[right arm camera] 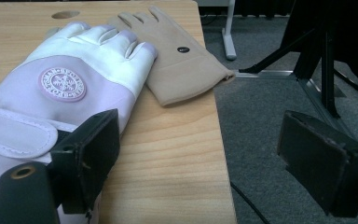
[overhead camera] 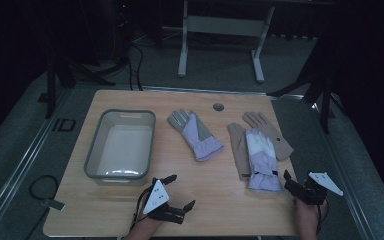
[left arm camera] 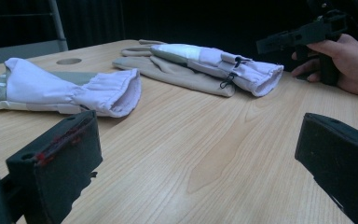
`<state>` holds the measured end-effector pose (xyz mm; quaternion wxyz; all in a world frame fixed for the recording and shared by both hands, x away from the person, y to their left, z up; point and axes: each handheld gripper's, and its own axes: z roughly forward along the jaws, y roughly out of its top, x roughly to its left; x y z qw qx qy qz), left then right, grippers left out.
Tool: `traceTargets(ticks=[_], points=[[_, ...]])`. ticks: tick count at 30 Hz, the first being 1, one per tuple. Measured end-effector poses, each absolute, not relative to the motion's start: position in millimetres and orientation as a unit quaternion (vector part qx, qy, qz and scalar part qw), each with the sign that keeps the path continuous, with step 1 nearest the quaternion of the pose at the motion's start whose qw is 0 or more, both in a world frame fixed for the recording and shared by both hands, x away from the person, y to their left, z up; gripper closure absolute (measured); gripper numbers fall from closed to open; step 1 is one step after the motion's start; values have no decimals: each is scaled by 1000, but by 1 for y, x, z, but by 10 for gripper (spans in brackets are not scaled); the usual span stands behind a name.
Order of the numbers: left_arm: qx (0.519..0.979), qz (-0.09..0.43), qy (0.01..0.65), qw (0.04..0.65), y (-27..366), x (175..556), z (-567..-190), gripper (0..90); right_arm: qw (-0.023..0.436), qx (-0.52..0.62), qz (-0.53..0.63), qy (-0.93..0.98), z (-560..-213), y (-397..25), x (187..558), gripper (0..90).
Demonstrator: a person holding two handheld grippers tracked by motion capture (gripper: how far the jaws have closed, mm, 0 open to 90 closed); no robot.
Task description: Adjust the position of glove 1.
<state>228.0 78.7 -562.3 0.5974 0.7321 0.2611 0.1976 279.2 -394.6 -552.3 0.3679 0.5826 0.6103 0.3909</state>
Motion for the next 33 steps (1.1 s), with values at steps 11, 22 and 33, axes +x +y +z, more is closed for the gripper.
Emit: traceTargets(ticks=[11,22,33], points=[[731,195,263,599,79,228,-562,3,337,591,395,617,-546,-398,280,112],[731,194,262,599,79,228,-562,3,314,573,403,641,-504,-397,286,135],[731,195,259,600,79,228,-562,3,272,532,429,677,-463,-369,313,128]])
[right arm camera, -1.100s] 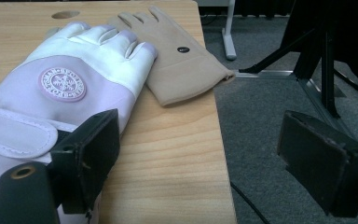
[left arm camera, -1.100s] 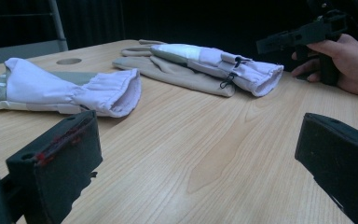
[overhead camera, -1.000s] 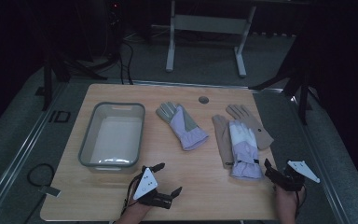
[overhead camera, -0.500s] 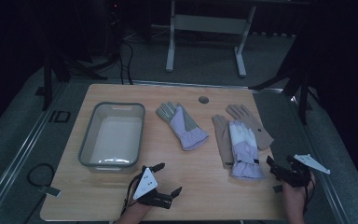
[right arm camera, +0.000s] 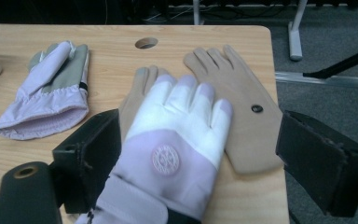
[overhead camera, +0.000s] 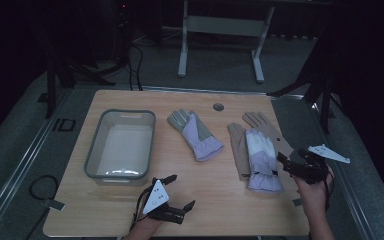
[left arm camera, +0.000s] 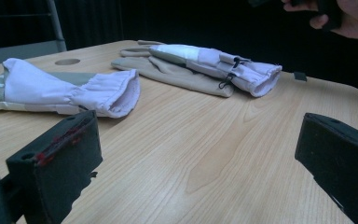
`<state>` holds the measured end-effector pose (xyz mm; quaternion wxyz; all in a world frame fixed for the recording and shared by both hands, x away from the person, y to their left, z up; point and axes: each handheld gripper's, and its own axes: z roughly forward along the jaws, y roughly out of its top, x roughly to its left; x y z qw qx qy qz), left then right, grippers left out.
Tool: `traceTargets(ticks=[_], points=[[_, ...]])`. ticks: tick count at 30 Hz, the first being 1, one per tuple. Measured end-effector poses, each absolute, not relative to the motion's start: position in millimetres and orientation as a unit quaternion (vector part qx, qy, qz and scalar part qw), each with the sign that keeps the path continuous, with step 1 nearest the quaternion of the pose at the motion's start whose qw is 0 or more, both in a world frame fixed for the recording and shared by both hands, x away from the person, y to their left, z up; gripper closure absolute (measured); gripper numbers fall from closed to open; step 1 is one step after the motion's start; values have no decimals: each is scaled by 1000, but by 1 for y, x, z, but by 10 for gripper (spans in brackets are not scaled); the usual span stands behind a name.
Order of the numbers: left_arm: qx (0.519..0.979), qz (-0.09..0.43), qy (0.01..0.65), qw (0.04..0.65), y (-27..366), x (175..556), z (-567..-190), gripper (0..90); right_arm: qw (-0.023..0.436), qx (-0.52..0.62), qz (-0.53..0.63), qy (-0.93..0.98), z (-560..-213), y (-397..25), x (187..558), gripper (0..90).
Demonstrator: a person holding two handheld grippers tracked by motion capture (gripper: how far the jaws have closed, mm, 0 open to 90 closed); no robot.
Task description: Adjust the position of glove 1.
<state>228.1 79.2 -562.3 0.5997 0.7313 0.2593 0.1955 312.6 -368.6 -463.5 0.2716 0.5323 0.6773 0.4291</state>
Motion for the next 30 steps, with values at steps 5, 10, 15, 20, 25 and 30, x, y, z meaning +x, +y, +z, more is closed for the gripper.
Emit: traceTargets(ticks=[5,10,15,20,25,30], points=[[730,195,260,601,79,228,-562,3,271,509,432,693,-454,-355,321,108],[729,193,262,602,80,228,-562,3,255,489,439,710,-443,-334,334,108],[730,192,260,602,79,228,-562,3,253,476,439,718,-437,-319,343,125],[731,189,259,602,80,229,-562,3,247,462,442,728,-432,-299,357,133],[732,188,258,602,80,229,-562,3,227,447,436,748,-431,-281,369,133],[732,189,257,602,79,228,-562,3,217,435,430,761,-433,-263,381,143]])
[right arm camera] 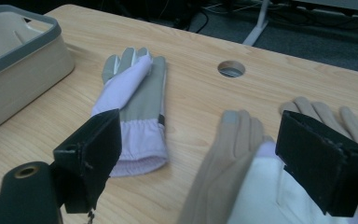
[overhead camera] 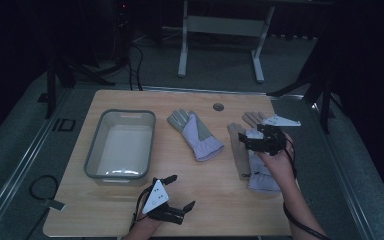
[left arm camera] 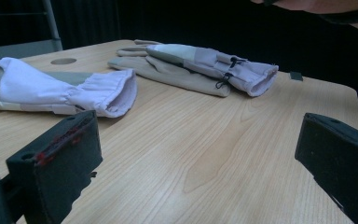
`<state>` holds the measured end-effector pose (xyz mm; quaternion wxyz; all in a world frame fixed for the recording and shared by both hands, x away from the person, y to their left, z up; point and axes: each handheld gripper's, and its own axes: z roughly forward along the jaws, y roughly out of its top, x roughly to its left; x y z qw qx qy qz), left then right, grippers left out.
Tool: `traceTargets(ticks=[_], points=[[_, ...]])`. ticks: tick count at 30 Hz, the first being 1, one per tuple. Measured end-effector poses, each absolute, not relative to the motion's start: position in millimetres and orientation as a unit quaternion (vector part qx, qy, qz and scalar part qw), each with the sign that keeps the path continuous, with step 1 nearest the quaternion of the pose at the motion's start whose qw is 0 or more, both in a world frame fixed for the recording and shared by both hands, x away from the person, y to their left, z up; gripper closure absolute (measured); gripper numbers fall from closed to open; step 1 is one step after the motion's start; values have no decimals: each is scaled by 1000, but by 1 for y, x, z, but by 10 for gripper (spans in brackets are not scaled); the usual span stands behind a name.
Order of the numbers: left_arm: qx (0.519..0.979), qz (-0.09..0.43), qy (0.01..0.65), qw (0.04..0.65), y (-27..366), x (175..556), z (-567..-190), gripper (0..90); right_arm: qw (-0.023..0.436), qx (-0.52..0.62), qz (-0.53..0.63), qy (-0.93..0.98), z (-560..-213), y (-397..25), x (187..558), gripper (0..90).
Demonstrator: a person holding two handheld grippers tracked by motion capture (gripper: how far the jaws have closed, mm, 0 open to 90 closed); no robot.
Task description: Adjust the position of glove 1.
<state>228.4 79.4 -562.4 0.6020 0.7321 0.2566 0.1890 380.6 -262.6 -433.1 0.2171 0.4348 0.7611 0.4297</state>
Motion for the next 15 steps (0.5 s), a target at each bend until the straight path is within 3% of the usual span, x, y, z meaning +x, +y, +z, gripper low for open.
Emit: traceTargets(ticks=[15], points=[[734,184,255,603,80,229,-562,3,202,399,425,787,-447,-210,411,264]])
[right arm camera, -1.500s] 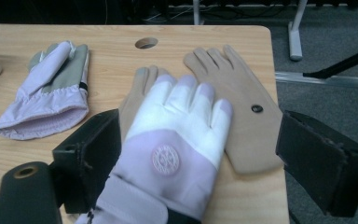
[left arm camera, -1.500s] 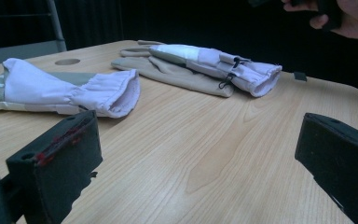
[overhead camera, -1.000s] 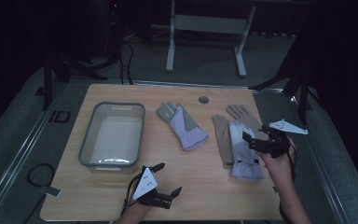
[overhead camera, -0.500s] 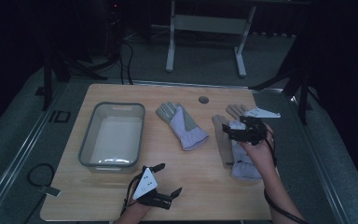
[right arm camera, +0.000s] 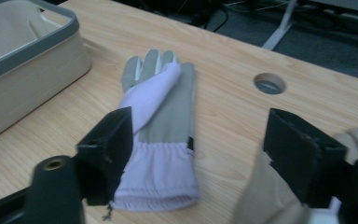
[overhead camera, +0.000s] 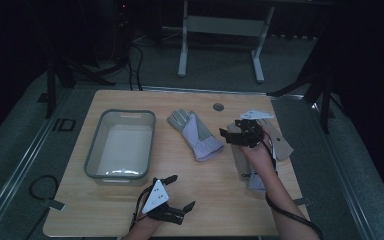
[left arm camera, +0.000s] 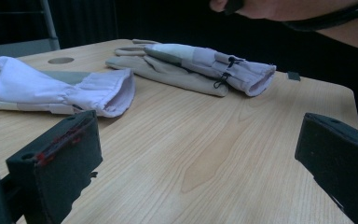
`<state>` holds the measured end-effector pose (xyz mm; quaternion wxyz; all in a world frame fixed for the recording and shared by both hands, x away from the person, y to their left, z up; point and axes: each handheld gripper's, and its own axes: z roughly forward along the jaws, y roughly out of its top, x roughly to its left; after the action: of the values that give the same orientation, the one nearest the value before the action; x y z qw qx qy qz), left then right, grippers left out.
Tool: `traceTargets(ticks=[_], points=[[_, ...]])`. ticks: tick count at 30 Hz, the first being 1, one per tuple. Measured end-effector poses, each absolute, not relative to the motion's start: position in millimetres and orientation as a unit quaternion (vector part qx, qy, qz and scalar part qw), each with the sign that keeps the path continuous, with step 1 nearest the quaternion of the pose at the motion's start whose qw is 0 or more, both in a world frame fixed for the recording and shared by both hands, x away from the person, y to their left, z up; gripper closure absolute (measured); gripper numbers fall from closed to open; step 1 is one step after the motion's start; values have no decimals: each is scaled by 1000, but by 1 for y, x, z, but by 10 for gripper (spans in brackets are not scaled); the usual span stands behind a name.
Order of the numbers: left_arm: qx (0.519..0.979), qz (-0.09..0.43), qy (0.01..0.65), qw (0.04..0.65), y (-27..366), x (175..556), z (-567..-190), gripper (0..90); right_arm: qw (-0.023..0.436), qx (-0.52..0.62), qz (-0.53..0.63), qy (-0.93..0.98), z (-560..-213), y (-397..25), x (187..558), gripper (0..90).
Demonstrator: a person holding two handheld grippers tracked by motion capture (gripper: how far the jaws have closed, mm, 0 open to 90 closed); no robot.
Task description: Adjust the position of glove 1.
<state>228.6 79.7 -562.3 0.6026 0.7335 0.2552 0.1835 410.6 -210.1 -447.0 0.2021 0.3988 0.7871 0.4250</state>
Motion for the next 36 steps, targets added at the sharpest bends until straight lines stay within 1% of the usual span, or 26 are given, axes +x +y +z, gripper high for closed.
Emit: traceTargets(ticks=[1,2,3,4,7,14,17,22,27,30,33,36], points=[[734,183,255,602,80,229,-562,3,201,398,422,789,-451,-203,416,303],[734,183,255,602,80,229,-562,3,201,398,422,789,-451,-203,416,303],[734,181,255,602,80,229,-562,3,196,387,434,790,-455,-199,420,379],[734,181,255,602,80,229,-562,3,196,387,434,790,-455,-199,420,379],[733,180,255,604,80,229,-562,3,186,379,440,792,-465,-188,429,449],[734,179,255,604,80,229,-562,3,166,373,418,811,-484,-167,444,474],[733,179,255,605,80,229,-562,3,151,377,417,813,-495,-159,454,502],[732,178,255,605,80,229,-562,3,155,379,400,820,-505,-151,463,542],[732,177,255,606,80,229,-562,3,150,382,371,833,-520,-143,476,588],[733,177,255,606,81,229,-562,3,144,382,361,838,-525,-142,481,585],[733,176,255,606,81,229,-562,3,139,380,348,846,-536,-139,486,564],[732,176,256,606,81,229,-562,3,144,376,339,850,-539,-138,486,563]])
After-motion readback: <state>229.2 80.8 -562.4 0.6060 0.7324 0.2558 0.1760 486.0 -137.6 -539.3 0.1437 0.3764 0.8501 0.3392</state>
